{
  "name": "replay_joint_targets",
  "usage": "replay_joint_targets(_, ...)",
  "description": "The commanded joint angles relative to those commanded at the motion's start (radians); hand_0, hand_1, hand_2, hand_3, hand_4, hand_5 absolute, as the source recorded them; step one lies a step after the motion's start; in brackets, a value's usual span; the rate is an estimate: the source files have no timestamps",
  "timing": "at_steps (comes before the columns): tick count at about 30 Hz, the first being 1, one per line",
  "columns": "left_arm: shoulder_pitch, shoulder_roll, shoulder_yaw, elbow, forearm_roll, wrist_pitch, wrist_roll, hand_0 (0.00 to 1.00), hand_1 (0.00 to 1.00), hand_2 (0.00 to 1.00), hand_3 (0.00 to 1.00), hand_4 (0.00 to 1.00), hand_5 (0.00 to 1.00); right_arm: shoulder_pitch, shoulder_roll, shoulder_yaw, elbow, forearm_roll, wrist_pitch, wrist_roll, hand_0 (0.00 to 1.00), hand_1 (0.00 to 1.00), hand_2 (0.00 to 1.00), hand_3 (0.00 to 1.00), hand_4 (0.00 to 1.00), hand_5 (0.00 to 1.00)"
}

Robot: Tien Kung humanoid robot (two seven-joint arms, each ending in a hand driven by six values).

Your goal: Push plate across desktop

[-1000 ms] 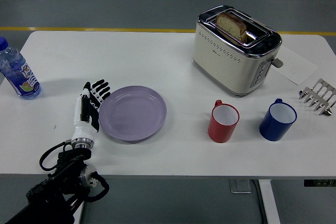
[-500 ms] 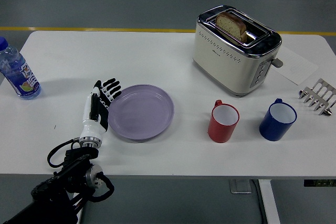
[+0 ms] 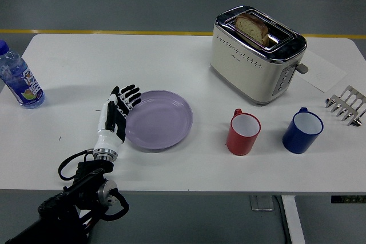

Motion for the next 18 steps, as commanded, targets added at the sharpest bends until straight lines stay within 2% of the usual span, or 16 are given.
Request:
replay_joint_targets(5, -0.008, 0.000, 0.009, -0.016, 0.007, 0.003, 0.000, 0.696, 0.711, 0.694, 0.618, 0.449, 0.998, 0.002, 0.001, -0.001, 0.000, 0.002, 0.000, -0.001, 0.636, 0.612, 0.644, 0.582, 0.370, 0.158)
replay_joint_targets(10, -0.003, 0.000, -0.030, -0.026, 0.031, 0.025, 0.000, 0.693, 0.709, 0.693, 0.617, 0.449, 0.998, 0.003, 0.000, -0.001, 0.000, 0.003, 0.000, -0.001, 0.636, 0.612, 0.644, 0.582, 0.370, 0.157)
replay_joint_targets(12, 0.005, 0.000, -0.075, -0.028, 0.059, 0.036, 0.000, 0.693, 0.709, 0.693, 0.617, 0.449, 0.998, 0.004, -0.001, -0.002, 0.000, 0.005, 0.000, 0.000, 0.636, 0.612, 0.644, 0.582, 0.370, 0.157)
replay_joint_targets(13, 0.007, 0.000, -0.093, -0.028, 0.068, 0.038, 0.000, 0.662, 0.657, 0.672, 0.610, 0.452, 0.998, 0.005, -0.001, -0.002, 0.000, 0.005, 0.000, 0.000, 0.636, 0.612, 0.644, 0.582, 0.370, 0.157)
replay_joint_targets(15, 0.014, 0.000, -0.129, -0.031, 0.094, 0.032, 0.000, 0.662, 0.657, 0.672, 0.610, 0.452, 0.998, 0.005, -0.002, 0.000, 0.000, 0.004, -0.001, 0.000, 0.636, 0.612, 0.644, 0.582, 0.370, 0.157)
replay_joint_targets(17, 0.023, 0.005, -0.186, -0.037, 0.128, 0.011, 0.000, 0.662, 0.657, 0.672, 0.610, 0.452, 0.998, 0.005, -0.003, 0.002, 0.000, 0.002, -0.001, 0.000, 0.636, 0.612, 0.644, 0.582, 0.370, 0.157)
replay_joint_targets(18, 0.027, 0.017, -0.217, -0.042, 0.144, -0.009, 0.000, 0.662, 0.657, 0.672, 0.610, 0.452, 0.998, 0.006, -0.004, 0.002, 0.000, 0.004, -0.001, 0.001, 0.636, 0.612, 0.644, 0.582, 0.370, 0.157)
